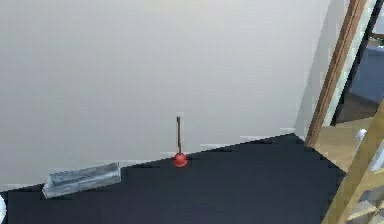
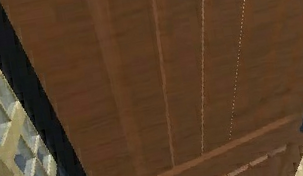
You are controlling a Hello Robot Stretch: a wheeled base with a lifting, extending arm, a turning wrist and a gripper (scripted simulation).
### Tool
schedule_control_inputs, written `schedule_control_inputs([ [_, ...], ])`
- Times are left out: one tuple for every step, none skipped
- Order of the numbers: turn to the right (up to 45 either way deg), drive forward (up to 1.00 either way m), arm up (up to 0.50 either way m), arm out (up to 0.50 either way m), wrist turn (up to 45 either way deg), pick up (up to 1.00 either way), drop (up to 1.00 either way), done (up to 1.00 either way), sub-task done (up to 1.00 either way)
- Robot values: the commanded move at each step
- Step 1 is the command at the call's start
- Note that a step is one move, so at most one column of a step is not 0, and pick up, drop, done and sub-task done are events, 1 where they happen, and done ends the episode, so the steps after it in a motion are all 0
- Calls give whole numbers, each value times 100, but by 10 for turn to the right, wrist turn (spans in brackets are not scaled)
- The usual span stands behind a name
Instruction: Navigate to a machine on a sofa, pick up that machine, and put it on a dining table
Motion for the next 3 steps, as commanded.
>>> schedule_control_inputs([
  [0, 15, 0, 0, 0, 0, 0, 0, 0],
  [240, 0, 0, 0, 0, 0, 0, 0, 0],
  [0, 100, 0, 0, 0, 0, 0, 0, 0],
])
